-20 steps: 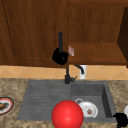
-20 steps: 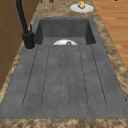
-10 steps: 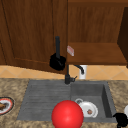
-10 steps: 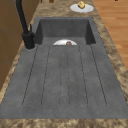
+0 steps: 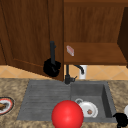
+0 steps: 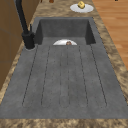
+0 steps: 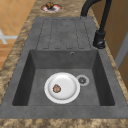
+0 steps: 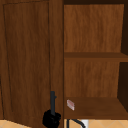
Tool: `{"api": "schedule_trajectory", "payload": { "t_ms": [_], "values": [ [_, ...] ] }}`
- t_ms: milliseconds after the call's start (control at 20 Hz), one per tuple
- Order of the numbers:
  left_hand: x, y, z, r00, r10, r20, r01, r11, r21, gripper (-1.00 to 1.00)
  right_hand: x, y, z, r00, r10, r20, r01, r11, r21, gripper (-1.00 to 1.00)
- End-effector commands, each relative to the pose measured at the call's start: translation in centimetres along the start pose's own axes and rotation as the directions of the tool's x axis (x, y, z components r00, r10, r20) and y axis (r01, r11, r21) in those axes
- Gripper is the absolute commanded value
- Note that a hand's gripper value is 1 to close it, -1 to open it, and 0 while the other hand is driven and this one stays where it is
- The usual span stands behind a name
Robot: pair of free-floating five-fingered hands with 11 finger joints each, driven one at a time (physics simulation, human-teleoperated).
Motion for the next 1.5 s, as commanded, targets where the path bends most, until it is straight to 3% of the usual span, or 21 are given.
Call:
{"api": "schedule_trajectory", "payload": {
  "t_ms": [0,150,400,600,700,750,850,1300,1450],
  "values": [
    [-0.7,3.2,2.5,0.9999,0.017,0.003,-0.017,0.9999,0.001,1.0,0.0,0.0,0.0,1.0,0.0,0.0,0.0,1.0,0.0,0.0],
    [-0.9,5.0,2.3,0.9971,0.076,0.012,-0.076,0.997,0.015,1.0,0.0,0.0,0.0,1.0,0.0,0.0,0.0,1.0,0.0,0.0],
    [-1.0,7.4,2.3,0.9854,0.169,0.018,-0.17,0.9852,0.025,1.0,0.0,0.0,0.0,1.0,0.0,0.0,0.0,1.0,0.0,0.0],
    [-1.3,9.4,2.5,0.9772,0.212,0.018,-0.212,0.9769,0.026,1.0,0.0,0.0,0.0,1.0,0.0,0.0,0.0,1.0,0.0,0.0],
    [-1.6,10.6,2.7,0.9751,0.221,0.016,-0.222,0.9748,0.025,1.0,0.0,0.0,0.0,1.0,0.0,0.0,0.0,1.0,0.0,0.0],
    [-1.9,11.5,2.9,0.9771,0.213,0.012,-0.213,0.9768,0.024,1.0,0.0,0.0,0.0,1.0,0.0,0.0,0.0,1.0,0.0,0.0],
    [-2.3,13.1,3.3,0.9752,0.221,0.007,-0.221,0.975,0.02,1.0,0.0,0.0,0.0,1.0,0.0,0.0,0.0,1.0,0.0,0.0],
    [-4.2,19.1,4.5,0.9518,0.306,0.02,-0.306,0.9517,0.018,1.0,0.0,0.0,0.0,1.0,0.0,0.0,0.0,1.0,0.0,0.0],
    [-5.4,20.2,5.3,0.9378,0.346,0.025,-0.347,0.9379,0.013,1.0,0.0,0.0,0.0,1.0,0.0,0.0,0.0,1.0,0.0,0.0]
  ]
}}
